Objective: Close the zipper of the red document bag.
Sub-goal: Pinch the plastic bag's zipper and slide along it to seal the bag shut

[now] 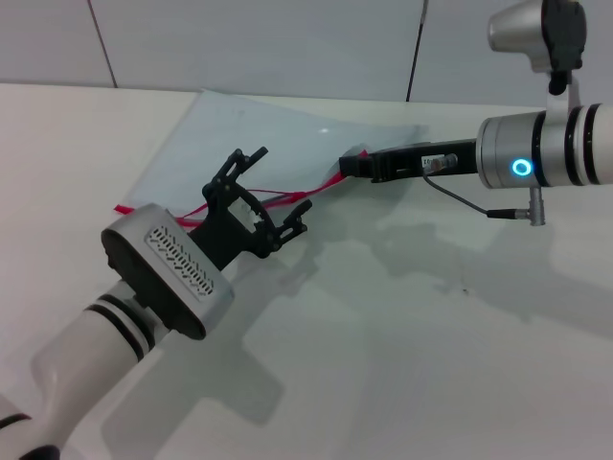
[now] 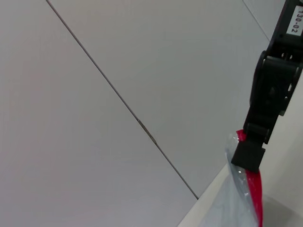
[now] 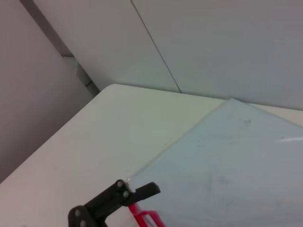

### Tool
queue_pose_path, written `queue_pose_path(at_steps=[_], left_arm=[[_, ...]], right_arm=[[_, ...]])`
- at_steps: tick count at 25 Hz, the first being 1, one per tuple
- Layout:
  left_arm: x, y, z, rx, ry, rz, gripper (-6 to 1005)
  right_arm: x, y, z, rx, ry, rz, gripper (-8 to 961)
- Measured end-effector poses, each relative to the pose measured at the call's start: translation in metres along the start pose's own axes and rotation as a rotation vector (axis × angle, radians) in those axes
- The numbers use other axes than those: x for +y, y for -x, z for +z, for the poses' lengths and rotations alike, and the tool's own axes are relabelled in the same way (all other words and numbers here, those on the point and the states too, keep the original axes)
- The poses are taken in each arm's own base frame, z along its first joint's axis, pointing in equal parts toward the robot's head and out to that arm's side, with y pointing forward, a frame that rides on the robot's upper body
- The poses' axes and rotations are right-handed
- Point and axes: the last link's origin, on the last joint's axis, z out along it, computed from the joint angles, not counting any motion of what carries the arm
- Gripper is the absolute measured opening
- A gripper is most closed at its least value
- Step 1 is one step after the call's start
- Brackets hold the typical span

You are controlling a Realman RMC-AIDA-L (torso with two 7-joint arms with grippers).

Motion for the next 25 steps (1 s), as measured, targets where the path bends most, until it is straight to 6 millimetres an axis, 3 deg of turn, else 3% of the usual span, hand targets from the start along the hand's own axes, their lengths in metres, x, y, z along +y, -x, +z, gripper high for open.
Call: queue_pose_path(at_steps=[8, 21, 25], left_arm=[[0.001, 0.0, 0.011, -0.028, 0.045, 0.023, 870], [0.008, -0.005, 0.012, -0.007, 0.073, 0.036, 861], [0.007, -0.005, 0.012, -0.006, 0.072, 0.037, 804]], right_arm=[[0.0, 0.001, 0.0, -0.001, 0.001, -0.002, 28], [0.001, 0.001, 0.0, 0.001, 0.001, -0.004, 28], [0.001, 0.001, 0.0, 0.001, 0.001, -0.004, 28]])
